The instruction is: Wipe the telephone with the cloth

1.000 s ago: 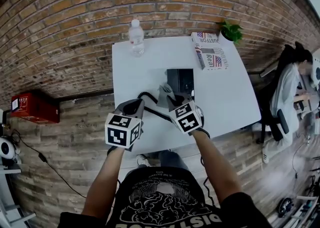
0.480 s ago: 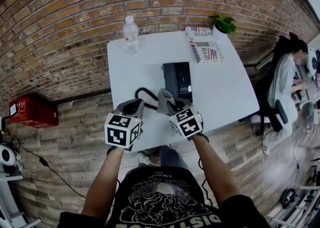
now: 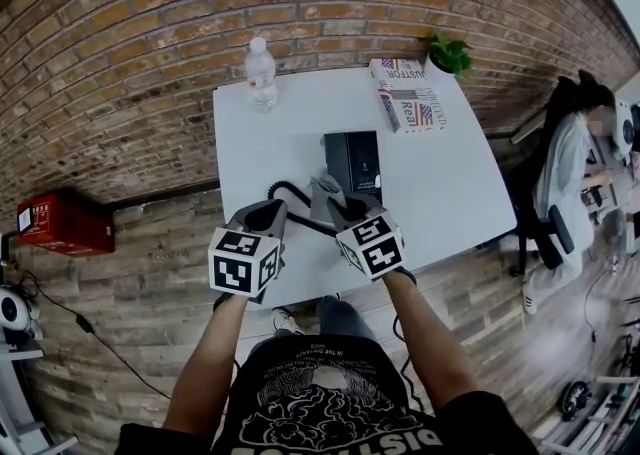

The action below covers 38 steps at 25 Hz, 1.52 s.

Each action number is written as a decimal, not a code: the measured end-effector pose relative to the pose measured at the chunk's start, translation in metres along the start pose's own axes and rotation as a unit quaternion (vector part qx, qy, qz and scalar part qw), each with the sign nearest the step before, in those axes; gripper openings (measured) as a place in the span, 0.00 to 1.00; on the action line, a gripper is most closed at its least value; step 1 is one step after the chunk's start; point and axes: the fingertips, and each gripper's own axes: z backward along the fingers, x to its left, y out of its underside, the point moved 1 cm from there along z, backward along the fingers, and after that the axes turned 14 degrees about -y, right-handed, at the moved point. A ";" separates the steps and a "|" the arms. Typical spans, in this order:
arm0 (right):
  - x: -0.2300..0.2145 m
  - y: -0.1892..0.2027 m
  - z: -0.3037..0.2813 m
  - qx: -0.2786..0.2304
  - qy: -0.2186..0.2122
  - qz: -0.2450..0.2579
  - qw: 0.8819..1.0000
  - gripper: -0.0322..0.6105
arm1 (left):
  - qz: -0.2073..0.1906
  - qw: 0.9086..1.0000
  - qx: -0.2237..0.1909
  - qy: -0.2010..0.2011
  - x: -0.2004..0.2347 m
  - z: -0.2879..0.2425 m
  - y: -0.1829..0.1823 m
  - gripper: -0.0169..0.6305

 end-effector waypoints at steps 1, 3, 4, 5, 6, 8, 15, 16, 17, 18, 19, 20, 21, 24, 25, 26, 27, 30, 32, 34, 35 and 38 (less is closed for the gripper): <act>-0.002 -0.008 0.001 -0.011 -0.004 -0.003 1.000 0.07 | 0.002 1.000 0.000 -0.001 0.000 -0.002 -0.001 0.03; -0.009 -0.024 0.002 -0.031 -0.011 -0.008 0.999 0.07 | 0.005 1.000 -0.001 -0.003 0.000 -0.006 -0.003 0.04; -0.013 -0.032 0.002 -0.038 -0.014 -0.007 0.999 0.07 | 0.006 1.000 -0.001 -0.004 -0.001 -0.008 -0.005 0.03; -0.018 -0.041 0.002 -0.043 -0.016 -0.003 0.999 0.07 | 0.008 1.000 -0.002 -0.006 -0.001 -0.011 -0.008 0.03; -0.023 -0.050 0.001 -0.047 -0.019 0.001 0.999 0.07 | 0.010 1.000 -0.003 -0.009 0.000 -0.013 -0.010 0.03; -0.034 -0.068 0.000 -0.055 -0.025 0.009 0.998 0.07 | 0.016 1.000 -0.004 -0.015 0.001 -0.018 -0.014 0.03; -0.085 -0.117 -0.014 -0.075 -0.035 0.000 0.997 0.07 | 0.035 0.998 -0.007 -0.043 0.012 -0.033 -0.026 0.03; -0.092 -0.122 -0.017 -0.074 -0.034 -0.001 0.997 0.07 | 0.039 0.998 -0.007 -0.049 0.015 -0.034 -0.028 0.04; -0.099 -0.126 -0.020 -0.073 -0.034 0.000 0.997 0.07 | 0.043 0.998 -0.007 -0.054 0.018 -0.035 -0.029 0.03; -0.105 -0.130 -0.023 -0.071 -0.033 0.000 0.997 0.07 | 0.046 0.997 -0.007 -0.059 0.020 -0.037 -0.031 0.03; -0.111 -0.133 -0.027 -0.069 -0.032 0.000 0.997 0.07 | 0.048 0.997 -0.006 -0.063 0.023 -0.038 -0.032 0.03; -0.116 -0.134 -0.031 -0.065 -0.030 0.002 0.997 0.07 | 0.050 0.996 -0.006 -0.067 0.026 -0.040 -0.033 0.03; -0.120 -0.134 -0.035 -0.057 -0.029 0.006 0.998 0.07 | 0.052 0.996 -0.005 -0.072 0.029 -0.041 -0.033 0.03; -0.124 -0.125 -0.050 -0.023 -0.028 0.034 0.999 0.07 | 0.057 0.995 0.000 -0.085 0.037 -0.042 -0.031 0.03; -0.124 -0.121 -0.054 -0.010 -0.029 0.048 0.998 0.07 | 0.058 0.994 0.001 -0.089 0.039 -0.043 -0.030 0.03; -0.123 -0.118 -0.058 0.002 -0.029 0.061 0.998 0.07 | 0.060 0.994 0.003 -0.091 0.041 -0.044 -0.030 0.03; -0.122 -0.114 -0.060 0.013 -0.029 0.075 0.997 0.07 | 0.061 0.994 0.003 -0.093 0.043 -0.044 -0.030 0.04; -0.119 -0.105 -0.065 0.039 -0.030 0.108 0.993 0.07 | 0.061 0.994 0.004 -0.092 0.042 -0.048 -0.031 0.03; -0.119 -0.100 -0.065 0.048 -0.032 0.118 0.991 0.07 | 0.058 0.994 0.005 -0.087 0.040 -0.051 -0.031 0.04; -0.121 -0.096 -0.063 0.050 -0.031 0.119 0.991 0.07 | 0.056 0.995 0.007 -0.083 0.037 -0.053 -0.031 0.03; -0.123 -0.095 -0.061 0.052 -0.029 0.118 0.991 0.07 | 0.056 0.995 0.009 -0.081 0.036 -0.054 -0.030 0.03; -0.130 -0.091 -0.056 0.058 -0.020 0.119 0.991 0.07 | 0.055 0.996 0.012 -0.076 0.033 -0.057 -0.028 0.03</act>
